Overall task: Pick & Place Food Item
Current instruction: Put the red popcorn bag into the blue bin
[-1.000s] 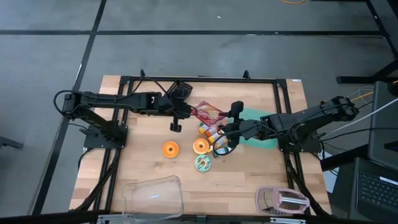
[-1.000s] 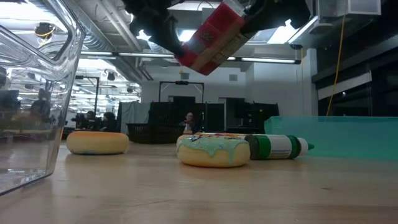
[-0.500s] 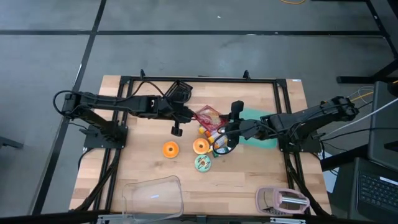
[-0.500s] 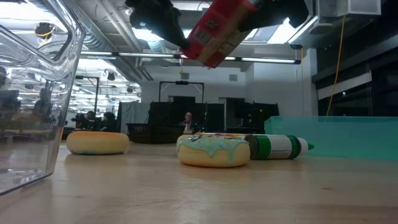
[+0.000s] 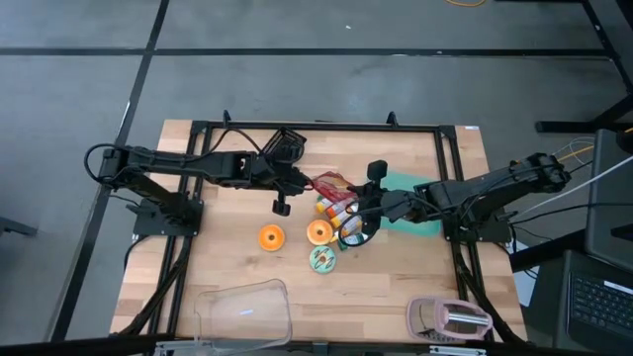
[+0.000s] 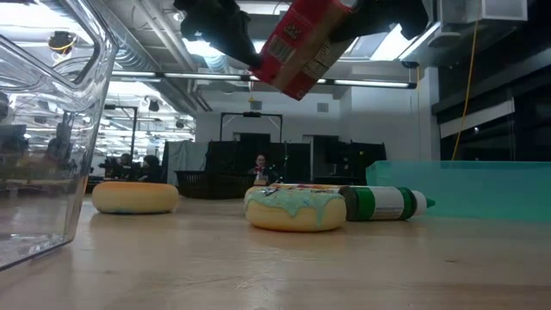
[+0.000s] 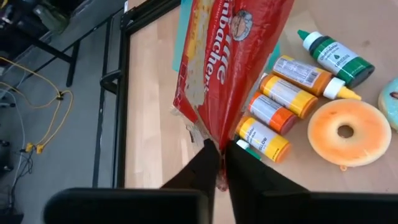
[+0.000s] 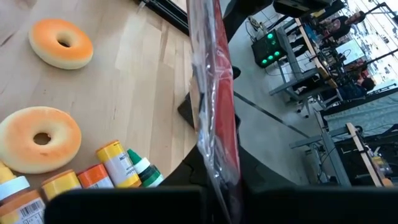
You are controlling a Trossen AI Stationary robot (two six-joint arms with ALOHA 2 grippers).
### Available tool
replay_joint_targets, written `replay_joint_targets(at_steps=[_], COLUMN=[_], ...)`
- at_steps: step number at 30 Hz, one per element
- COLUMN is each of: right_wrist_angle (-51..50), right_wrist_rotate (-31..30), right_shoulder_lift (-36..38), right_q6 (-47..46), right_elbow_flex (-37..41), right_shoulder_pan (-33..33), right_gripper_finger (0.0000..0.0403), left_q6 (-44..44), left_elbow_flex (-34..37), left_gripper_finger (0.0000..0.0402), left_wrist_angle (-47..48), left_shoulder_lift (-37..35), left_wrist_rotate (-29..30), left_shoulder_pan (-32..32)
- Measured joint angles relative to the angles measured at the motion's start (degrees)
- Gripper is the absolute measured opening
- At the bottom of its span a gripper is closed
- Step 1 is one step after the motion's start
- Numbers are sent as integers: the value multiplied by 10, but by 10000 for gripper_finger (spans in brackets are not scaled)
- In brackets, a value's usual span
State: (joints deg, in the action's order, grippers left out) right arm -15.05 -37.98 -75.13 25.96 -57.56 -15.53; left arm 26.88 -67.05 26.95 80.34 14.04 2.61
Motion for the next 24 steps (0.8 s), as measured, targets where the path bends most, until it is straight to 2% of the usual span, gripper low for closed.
replay_joint_targets(at_steps=[4, 11, 14, 18, 24], right_wrist_angle=[-2, -12, -21, -91, -302], right_wrist_rotate=[-2, -2, -24, -69, -150], right_shoulder_lift=[0, 0, 0, 9, 44], right_q6=[0, 0, 0, -40, -254], right_elbow_flex=[0, 0, 0, 0, 0], right_shoulder_pan=[0, 0, 0, 4, 9], right_gripper_finger=[15, 15, 15, 15, 15], left_q6=[24, 38, 36, 9, -28], left_elbow_flex=[0, 0, 0, 0, 1], left_gripper_finger=[91, 226, 269, 290, 282], left_wrist_angle=[1, 2, 17, 39, 50], left_shoulder_lift=[0, 0, 0, 0, 0], left_wrist_rotate=[21, 90, 124, 135, 117], left_shoulder_pan=[-4, -12, -11, -11, -15])
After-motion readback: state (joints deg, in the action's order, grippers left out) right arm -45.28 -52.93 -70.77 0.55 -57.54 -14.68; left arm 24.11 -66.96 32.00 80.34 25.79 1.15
